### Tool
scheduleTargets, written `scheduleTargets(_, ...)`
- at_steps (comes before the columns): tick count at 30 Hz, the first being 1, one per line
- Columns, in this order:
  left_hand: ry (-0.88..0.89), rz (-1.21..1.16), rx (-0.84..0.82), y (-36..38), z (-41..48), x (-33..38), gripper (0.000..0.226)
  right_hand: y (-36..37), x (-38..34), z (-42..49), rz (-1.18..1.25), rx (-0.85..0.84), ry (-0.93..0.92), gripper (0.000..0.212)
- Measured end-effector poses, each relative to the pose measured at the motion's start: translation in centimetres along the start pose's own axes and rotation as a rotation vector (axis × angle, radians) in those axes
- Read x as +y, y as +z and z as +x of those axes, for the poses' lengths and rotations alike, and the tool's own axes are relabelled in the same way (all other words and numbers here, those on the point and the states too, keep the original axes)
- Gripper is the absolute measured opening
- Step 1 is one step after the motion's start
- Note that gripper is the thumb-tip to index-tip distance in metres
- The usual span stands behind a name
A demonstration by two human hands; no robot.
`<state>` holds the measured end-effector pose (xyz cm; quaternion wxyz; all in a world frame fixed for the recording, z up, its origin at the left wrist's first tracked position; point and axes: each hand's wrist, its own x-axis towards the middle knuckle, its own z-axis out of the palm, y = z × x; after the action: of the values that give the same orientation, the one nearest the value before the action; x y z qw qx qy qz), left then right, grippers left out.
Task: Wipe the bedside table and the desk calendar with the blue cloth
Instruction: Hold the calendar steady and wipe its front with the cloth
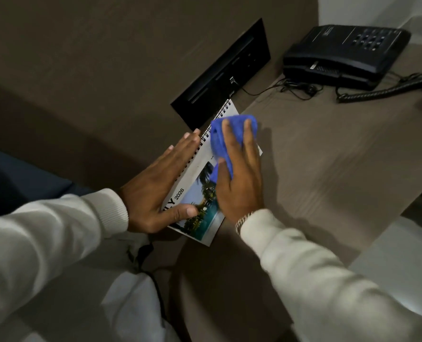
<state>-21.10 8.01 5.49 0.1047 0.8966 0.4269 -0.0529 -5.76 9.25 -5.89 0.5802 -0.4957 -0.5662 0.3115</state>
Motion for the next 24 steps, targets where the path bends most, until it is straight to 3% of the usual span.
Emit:
scheduleTargets(5,0.023,0.024,0.018,0.0,-0.1,0.0,0.102,-1.1,1.5,0.1,-0.074,-0.023,0.132,0.066)
scheduleTargets(13,0.022,0.069,0.009,0.1,-0.1,-0.2,0.105,-1.0,0.8,-3.3,-0.015,-0.142,-0.087,0.065)
scheduleTargets(19,0.034,0.107,0.004,-0.3,0.0,-0.2,0.104,-1.2,1.1,-2.4,-0.094,-0.131,0.074,0.07)
scheduleTargets(24,0.046,0.137,0.0,-0.2,0.1,-0.3,0.104,-0.2,-0.3,-6.9,-0.09,-0.187,0.0,0.077)
